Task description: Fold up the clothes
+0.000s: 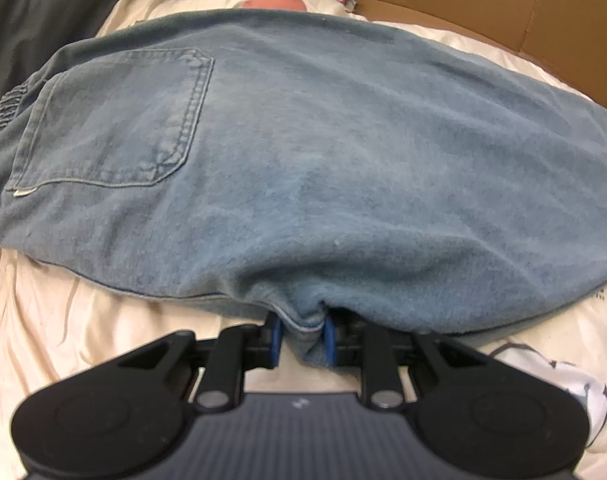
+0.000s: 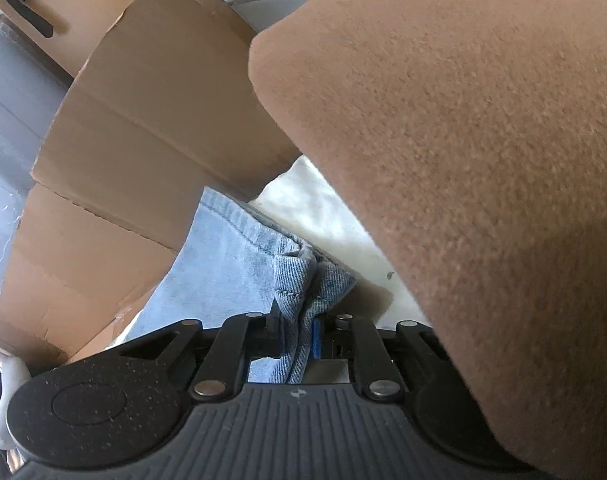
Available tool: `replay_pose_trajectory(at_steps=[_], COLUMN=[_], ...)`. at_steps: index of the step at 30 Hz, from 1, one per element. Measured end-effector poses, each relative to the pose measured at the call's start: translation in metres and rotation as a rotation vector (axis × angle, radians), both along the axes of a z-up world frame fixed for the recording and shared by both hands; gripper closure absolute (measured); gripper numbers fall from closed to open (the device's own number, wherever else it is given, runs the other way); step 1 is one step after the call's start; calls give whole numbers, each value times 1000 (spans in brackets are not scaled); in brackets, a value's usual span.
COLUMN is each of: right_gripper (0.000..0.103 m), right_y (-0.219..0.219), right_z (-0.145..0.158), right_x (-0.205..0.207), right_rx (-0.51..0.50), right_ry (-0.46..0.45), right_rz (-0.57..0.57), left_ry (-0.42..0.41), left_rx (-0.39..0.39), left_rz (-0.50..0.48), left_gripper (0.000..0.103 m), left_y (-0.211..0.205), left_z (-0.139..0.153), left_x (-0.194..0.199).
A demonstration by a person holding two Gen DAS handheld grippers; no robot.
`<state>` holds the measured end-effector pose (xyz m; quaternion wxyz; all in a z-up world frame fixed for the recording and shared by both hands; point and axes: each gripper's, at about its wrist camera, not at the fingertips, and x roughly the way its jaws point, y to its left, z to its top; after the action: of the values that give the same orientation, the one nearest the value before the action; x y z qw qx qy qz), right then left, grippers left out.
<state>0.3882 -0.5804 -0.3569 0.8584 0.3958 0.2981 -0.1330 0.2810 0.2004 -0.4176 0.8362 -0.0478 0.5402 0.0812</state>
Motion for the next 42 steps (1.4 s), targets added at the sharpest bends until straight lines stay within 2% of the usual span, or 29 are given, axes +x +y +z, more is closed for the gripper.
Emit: replay_pose_trajectory(at_steps=[4,11,14,18,20,30,35,39,42], right_gripper=[95,95,97,98,98,98,98,98,98], right_y=[-2,1,2,6,4,-16,-22,-27,-25], right_z=[-1,-3,3,19,23,35,39,40,50], right_x=[2,9,8,0,-3,-12,-17,-15,-21], right_rx=[3,-37,-48,-101,-91,-13,14,22,13], right_ry=[19,74,85,71,58,26,38,80,94], right_rz=[0,-3,18,40,52,117,127,126,122], left_ry=[10,92,107,106,109,92,106,97,109], left_rx=[6,-28,-56,-40,-41,-21,-40,-22,-29], left_rz=[12,63,98,110,129,81,85,48,88], left_gripper=[81,84,86,89,89,91,91,91,91], left_y=[0,9,15,14,15,12,11,12,13], left_z=[1,8,13,19,25,61,56,61,61], left_x=[1,13,15,11,8,4,2,5,4])
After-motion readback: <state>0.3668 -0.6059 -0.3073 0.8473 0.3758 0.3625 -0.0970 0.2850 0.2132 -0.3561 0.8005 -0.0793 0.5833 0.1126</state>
